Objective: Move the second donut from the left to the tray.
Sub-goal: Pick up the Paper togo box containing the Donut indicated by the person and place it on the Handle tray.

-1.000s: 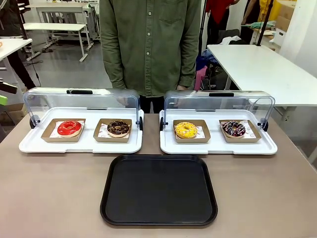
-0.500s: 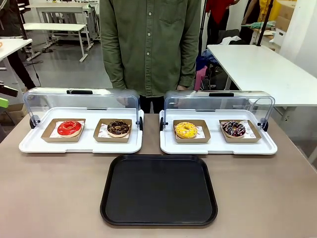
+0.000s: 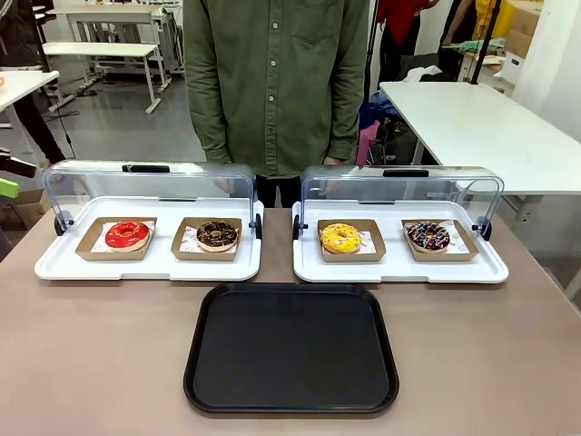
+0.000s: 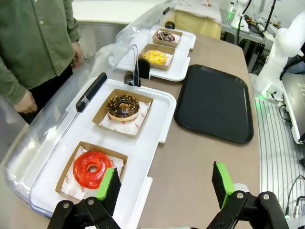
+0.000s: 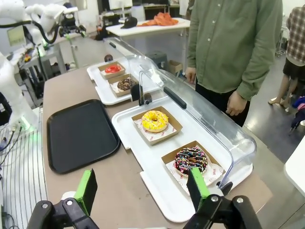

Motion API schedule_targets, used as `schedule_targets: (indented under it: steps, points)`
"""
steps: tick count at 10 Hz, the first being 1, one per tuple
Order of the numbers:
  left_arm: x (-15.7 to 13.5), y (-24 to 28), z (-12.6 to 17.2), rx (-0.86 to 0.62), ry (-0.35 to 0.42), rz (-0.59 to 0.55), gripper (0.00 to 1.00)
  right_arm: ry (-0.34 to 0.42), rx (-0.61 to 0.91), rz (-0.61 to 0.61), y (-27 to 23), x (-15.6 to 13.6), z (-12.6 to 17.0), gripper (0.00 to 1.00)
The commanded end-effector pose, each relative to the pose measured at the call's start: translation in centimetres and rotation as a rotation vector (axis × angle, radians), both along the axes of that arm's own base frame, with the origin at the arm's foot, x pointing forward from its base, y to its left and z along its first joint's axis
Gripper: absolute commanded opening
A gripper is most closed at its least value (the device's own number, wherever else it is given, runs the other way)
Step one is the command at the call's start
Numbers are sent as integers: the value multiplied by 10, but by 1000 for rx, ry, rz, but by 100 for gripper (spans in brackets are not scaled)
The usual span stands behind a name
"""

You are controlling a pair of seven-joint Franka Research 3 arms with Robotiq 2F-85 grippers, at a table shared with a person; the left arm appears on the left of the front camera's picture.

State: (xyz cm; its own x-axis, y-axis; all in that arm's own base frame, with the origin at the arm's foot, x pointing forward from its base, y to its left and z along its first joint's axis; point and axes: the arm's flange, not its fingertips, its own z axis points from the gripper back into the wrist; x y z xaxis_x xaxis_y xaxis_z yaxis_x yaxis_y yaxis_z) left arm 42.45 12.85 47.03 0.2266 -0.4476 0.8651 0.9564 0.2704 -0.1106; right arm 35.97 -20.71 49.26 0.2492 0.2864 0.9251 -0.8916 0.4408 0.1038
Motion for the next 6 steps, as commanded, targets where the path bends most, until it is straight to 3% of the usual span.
schedule_targets:
  steps: [1, 6]
  points:
    - [0, 1, 1, -3, -2, 0, 100, -33, 19, 6, -1, 2, 2, 100]
    - [0, 1, 1, -3, -2, 0, 100, -33, 19, 6, -1, 2, 2, 100]
